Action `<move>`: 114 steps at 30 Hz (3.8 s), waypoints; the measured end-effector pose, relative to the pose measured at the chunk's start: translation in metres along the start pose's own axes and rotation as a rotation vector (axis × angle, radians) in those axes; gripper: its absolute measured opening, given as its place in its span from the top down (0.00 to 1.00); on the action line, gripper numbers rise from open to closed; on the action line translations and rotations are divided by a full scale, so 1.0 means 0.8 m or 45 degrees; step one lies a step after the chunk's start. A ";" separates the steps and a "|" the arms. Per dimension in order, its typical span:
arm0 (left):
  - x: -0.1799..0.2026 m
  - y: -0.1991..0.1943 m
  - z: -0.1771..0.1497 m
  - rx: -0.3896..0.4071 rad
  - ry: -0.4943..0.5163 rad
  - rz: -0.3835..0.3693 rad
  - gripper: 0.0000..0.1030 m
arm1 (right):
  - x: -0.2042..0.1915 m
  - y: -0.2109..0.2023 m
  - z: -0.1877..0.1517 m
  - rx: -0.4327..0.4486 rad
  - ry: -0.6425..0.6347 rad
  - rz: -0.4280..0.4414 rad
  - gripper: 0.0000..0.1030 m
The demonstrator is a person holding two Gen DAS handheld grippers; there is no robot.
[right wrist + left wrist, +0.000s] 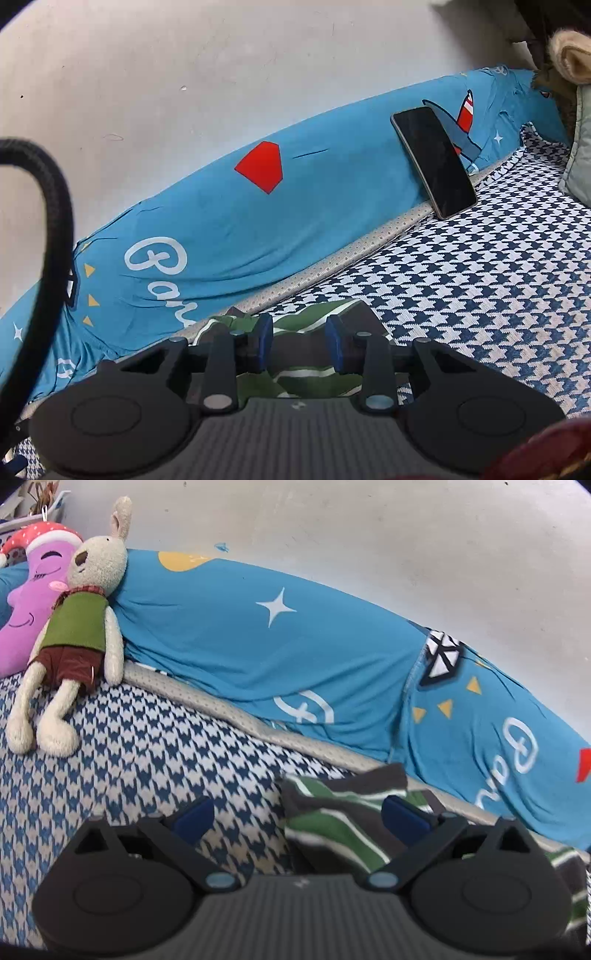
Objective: Fold clothes
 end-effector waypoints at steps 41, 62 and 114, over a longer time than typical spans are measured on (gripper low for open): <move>0.008 -0.065 -0.111 -0.209 0.250 -0.094 0.00 | -0.011 -0.047 -0.096 -0.286 -0.265 0.054 0.47; 0.000 -0.052 -0.113 -0.268 0.260 -0.046 0.00 | 0.017 -0.047 -0.106 -0.371 -0.353 0.106 0.38; -0.019 -0.052 -0.115 -0.191 0.225 0.061 0.00 | -0.012 -0.113 -0.093 -0.094 -0.262 0.306 0.76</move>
Point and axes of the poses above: each gripper's, at about its wrist camera, not at the fingertips, and y roughly the way its jaws point, x to its right, z to its top, the point moved 2 cm from there along y, roughly the way its jaws point, and after that the axes turned 9 degrees about -x, right-handed, at the moved point
